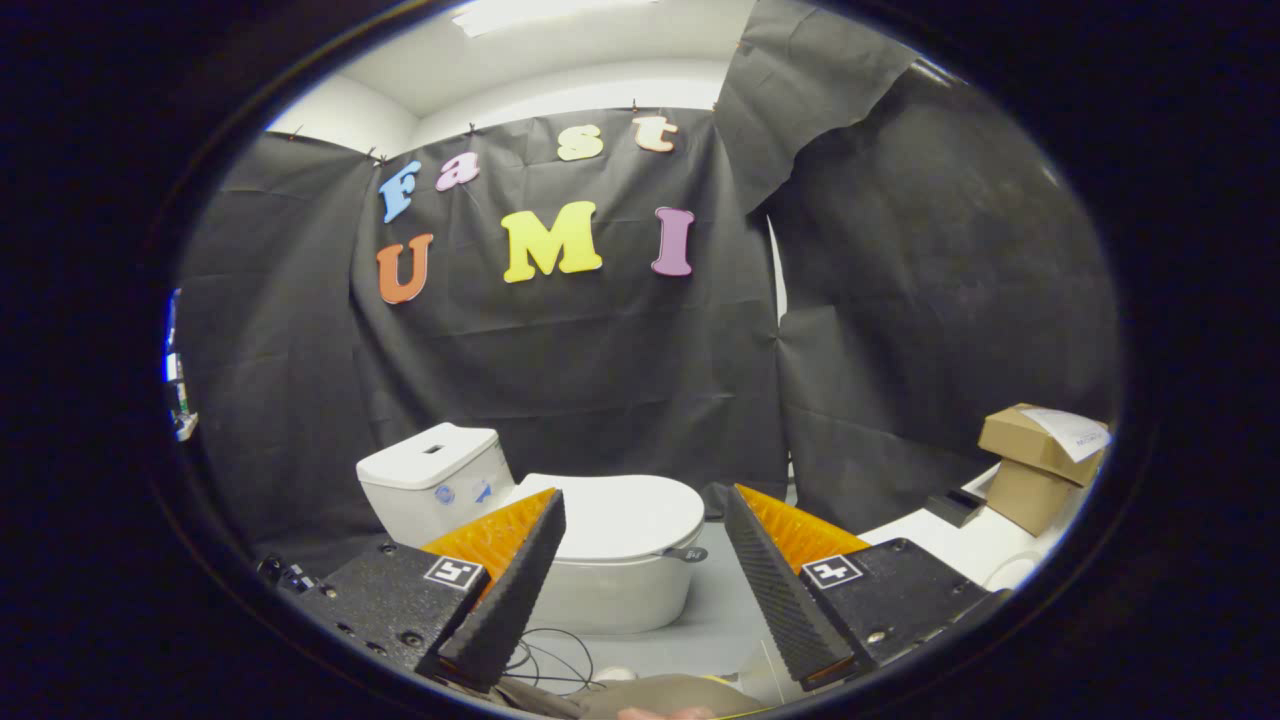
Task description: Open the toilet lid.
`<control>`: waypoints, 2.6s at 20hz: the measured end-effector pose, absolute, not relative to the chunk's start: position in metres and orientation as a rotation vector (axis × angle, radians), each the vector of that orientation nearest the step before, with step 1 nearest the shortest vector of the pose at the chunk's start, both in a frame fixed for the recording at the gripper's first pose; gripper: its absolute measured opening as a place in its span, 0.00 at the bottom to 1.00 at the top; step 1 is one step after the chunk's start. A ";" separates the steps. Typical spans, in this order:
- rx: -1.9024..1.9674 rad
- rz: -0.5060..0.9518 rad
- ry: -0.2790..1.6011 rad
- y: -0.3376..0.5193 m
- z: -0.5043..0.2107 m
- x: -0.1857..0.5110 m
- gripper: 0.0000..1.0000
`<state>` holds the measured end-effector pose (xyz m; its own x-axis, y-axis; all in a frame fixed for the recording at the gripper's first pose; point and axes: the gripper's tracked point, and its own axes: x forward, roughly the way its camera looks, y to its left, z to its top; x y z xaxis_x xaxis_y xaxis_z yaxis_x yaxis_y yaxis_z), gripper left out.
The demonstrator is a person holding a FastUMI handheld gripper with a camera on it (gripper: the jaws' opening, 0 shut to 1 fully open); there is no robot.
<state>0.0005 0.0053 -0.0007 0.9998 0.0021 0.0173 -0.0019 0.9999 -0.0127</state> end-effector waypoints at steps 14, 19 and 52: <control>-0.013 0.008 0.046 0.010 -0.015 0.038 1.00; 0.060 -0.012 0.218 -0.009 -0.047 0.096 1.00; 0.644 -0.015 0.868 -0.089 -0.248 0.313 0.63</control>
<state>0.3128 -0.0887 -0.2484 0.6584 0.2411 -0.7130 0.2656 0.8119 0.5198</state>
